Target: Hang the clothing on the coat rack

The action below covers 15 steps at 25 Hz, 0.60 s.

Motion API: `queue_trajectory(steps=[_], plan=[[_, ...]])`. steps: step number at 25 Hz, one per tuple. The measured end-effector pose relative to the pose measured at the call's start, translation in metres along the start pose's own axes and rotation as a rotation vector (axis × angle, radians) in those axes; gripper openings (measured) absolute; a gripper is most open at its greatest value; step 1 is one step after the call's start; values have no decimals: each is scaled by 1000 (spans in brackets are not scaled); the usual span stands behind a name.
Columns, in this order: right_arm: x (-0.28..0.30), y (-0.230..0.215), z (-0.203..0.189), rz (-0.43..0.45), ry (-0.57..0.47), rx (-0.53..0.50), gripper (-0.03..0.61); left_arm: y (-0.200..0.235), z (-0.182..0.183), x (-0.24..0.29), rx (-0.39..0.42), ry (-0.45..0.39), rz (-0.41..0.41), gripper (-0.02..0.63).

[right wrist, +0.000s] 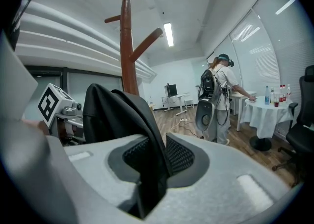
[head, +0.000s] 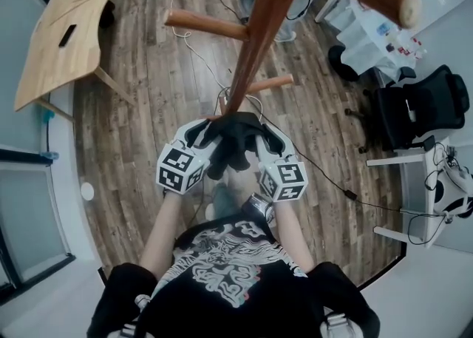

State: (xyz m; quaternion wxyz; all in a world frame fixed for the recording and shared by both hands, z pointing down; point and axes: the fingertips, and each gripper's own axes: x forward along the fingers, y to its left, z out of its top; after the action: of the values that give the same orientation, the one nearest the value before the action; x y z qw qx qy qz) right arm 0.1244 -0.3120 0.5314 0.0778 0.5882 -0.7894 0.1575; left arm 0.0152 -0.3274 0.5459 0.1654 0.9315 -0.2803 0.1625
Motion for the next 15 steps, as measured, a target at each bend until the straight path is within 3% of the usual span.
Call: queue_trajectory(steps=[10,15], plan=[[-9,2,0,0,1,17,77,-5,4,-9,8,-20,-45,238],[-14,5,1,6,-3,28,78,-6,3,-15,3,-15,-63,247]])
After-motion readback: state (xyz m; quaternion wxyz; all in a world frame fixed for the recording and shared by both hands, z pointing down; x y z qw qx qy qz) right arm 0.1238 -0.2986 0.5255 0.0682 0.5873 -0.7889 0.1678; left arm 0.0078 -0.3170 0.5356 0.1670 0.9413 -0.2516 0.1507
